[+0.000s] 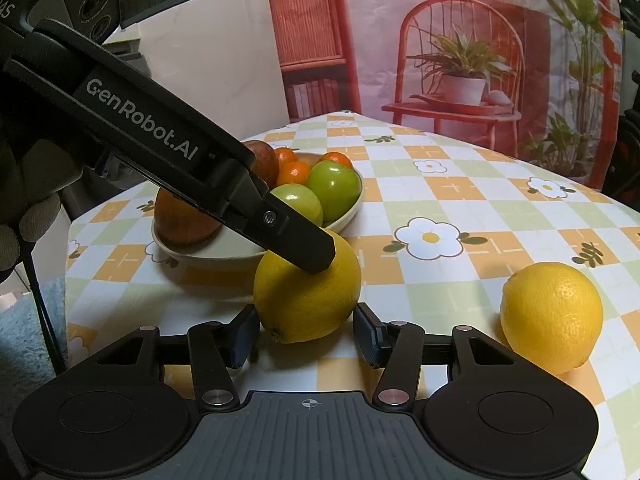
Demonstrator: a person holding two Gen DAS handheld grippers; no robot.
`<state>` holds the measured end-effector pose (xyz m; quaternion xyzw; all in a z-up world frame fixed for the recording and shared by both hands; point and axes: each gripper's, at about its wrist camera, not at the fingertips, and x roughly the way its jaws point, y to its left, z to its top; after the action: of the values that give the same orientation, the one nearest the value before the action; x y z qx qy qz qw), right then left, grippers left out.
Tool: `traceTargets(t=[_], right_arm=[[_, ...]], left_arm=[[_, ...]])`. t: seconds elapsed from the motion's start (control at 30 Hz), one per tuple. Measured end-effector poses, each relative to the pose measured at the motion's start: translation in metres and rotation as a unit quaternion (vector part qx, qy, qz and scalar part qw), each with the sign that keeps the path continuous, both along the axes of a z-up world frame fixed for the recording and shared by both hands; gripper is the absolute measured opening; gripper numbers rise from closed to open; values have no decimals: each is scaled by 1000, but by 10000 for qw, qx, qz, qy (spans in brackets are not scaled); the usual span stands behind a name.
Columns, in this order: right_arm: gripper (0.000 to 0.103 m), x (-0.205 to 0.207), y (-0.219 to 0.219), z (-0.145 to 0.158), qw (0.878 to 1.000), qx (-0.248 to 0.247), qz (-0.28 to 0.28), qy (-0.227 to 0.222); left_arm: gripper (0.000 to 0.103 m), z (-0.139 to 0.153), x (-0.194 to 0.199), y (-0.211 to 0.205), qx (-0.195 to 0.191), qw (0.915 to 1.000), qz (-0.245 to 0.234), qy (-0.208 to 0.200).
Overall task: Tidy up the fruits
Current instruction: 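Carry both held grapefruits toward the plate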
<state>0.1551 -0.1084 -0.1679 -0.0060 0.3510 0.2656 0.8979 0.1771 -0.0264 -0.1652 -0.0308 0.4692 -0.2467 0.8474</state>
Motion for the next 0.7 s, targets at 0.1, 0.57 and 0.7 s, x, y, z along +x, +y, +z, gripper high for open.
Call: traceTargets(t=[0.1,0.57,0.7], right_arm=[[48,2,0,0,10000,15,3,52],[47,9,7,30,9997,160,193,-25],[47,20,21,42,9989,142,436,-83]], left_arm=[[44,0,2,0,13,10000,-40,28],[44,28,-2,20,-185,9996,7,-192],[44,37,-1,40,-317,9989,245,-242]])
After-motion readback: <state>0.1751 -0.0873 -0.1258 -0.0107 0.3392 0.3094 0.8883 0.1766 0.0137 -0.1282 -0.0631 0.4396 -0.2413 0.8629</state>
